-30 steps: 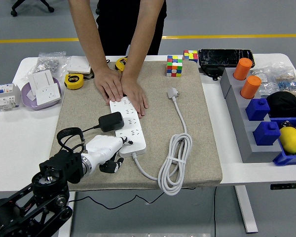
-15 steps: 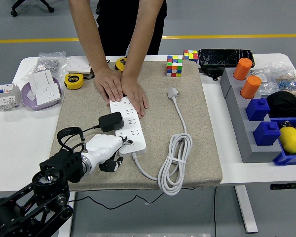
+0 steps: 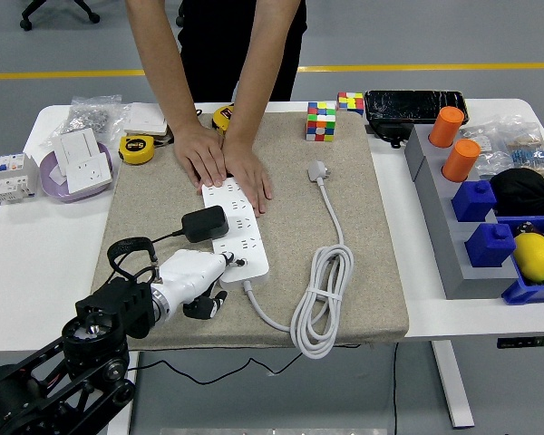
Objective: Pick up the plug,place it near the board,insert it into the board,press the button
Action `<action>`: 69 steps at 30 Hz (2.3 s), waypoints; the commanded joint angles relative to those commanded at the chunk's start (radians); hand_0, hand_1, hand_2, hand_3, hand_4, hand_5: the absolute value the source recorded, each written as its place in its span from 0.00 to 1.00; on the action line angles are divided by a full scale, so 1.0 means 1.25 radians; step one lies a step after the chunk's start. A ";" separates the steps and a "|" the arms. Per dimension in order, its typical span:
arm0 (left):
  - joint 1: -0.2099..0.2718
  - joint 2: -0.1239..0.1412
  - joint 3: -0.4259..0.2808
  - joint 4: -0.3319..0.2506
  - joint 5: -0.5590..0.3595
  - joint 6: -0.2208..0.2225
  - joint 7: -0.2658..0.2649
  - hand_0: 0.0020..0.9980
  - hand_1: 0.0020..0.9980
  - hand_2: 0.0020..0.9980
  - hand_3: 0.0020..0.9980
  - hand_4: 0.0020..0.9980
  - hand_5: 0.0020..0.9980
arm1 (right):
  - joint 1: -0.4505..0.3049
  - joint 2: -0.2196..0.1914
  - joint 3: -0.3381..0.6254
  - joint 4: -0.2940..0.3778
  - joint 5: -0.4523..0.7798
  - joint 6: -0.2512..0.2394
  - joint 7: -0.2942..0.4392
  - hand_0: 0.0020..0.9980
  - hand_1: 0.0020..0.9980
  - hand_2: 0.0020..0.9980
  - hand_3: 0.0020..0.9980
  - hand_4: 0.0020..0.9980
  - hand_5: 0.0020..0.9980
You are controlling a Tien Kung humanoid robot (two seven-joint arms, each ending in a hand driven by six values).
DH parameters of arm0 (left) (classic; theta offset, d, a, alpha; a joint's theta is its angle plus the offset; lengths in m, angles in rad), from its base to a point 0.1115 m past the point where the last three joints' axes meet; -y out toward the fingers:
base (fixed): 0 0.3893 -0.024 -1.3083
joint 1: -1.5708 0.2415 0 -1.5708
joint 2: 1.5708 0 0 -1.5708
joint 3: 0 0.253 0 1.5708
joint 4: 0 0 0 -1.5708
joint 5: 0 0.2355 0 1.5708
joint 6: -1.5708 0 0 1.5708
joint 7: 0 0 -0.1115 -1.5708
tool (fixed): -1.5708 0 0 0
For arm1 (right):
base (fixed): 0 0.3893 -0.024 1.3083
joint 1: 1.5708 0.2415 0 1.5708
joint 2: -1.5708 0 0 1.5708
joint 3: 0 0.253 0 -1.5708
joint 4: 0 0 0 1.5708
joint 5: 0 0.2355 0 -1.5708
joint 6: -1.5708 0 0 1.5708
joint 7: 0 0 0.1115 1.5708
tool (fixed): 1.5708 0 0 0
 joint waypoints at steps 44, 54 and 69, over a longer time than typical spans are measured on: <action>0.071 -0.022 -0.157 -0.085 -0.012 0.143 -0.169 0.39 0.44 0.49 0.93 0.80 0.22 | 0.002 0.004 -0.007 0.000 0.011 -0.002 0.002 0.87 0.78 0.76 0.80 1.00 0.87; 0.052 -0.009 -0.088 -0.061 -0.003 0.104 -0.146 0.26 0.19 0.27 0.90 0.66 0.13 | -0.001 0.003 -0.003 0.000 0.005 -0.002 -0.001 0.87 0.78 0.76 0.80 1.00 0.87; 0.027 -0.009 -0.042 0.033 -0.001 0.105 -0.142 0.18 0.05 0.15 0.80 0.50 0.00 | -0.001 0.001 -0.008 0.000 0.005 -0.001 -0.002 0.87 0.78 0.76 0.80 1.00 0.87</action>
